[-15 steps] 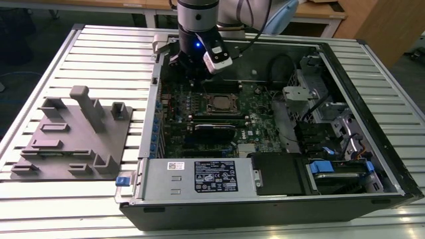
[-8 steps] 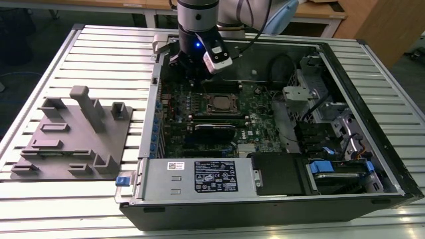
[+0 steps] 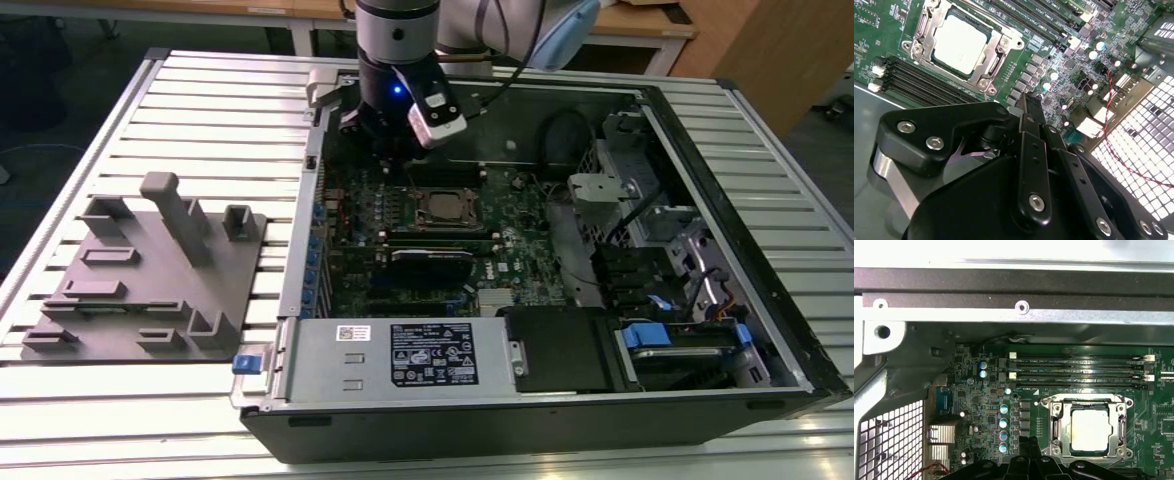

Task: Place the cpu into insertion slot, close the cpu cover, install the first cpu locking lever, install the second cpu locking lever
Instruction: 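Install the first cpu locking lever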

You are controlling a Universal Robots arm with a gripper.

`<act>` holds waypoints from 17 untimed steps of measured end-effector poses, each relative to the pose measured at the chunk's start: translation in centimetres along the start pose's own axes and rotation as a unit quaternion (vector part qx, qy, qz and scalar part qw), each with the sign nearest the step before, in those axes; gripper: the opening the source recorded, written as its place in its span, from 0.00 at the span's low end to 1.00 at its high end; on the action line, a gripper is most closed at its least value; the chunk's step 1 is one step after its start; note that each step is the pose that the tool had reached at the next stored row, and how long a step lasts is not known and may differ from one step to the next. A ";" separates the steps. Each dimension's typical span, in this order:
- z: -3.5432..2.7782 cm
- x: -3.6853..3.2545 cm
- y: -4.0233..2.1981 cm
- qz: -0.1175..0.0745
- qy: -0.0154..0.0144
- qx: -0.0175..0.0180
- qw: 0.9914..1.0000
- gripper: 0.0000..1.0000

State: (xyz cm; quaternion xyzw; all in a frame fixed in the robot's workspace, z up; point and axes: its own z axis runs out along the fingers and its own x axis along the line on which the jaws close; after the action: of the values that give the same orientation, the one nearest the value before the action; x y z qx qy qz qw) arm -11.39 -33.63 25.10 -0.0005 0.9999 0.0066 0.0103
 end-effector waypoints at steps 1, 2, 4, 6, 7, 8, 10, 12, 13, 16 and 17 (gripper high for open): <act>0.00 0.01 0.05 0.000 0.000 0.000 1.000 0.11; 0.00 0.03 0.10 0.000 0.000 0.000 1.000 0.11; 0.00 0.09 0.41 0.000 0.000 0.000 1.000 0.11; 0.01 0.17 0.71 0.000 0.000 0.000 1.000 0.11; 0.01 0.19 0.84 0.000 0.000 0.000 1.000 0.11; 0.01 0.20 0.98 0.000 0.000 0.000 1.000 0.11; 0.01 0.22 1.30 0.000 0.000 0.000 1.000 0.11; 0.02 0.23 1.60 0.000 0.000 0.000 1.000 0.11; 0.02 0.24 1.71 0.000 0.000 0.000 1.000 0.11; 0.00 0.29 1.98 0.000 0.000 0.000 1.000 0.11; -0.01 0.31 2.06 0.000 0.000 0.000 1.000 0.11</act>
State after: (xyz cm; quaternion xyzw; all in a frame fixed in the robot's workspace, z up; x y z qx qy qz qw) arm -11.70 -31.57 25.13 -0.0006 0.9999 0.0067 0.0104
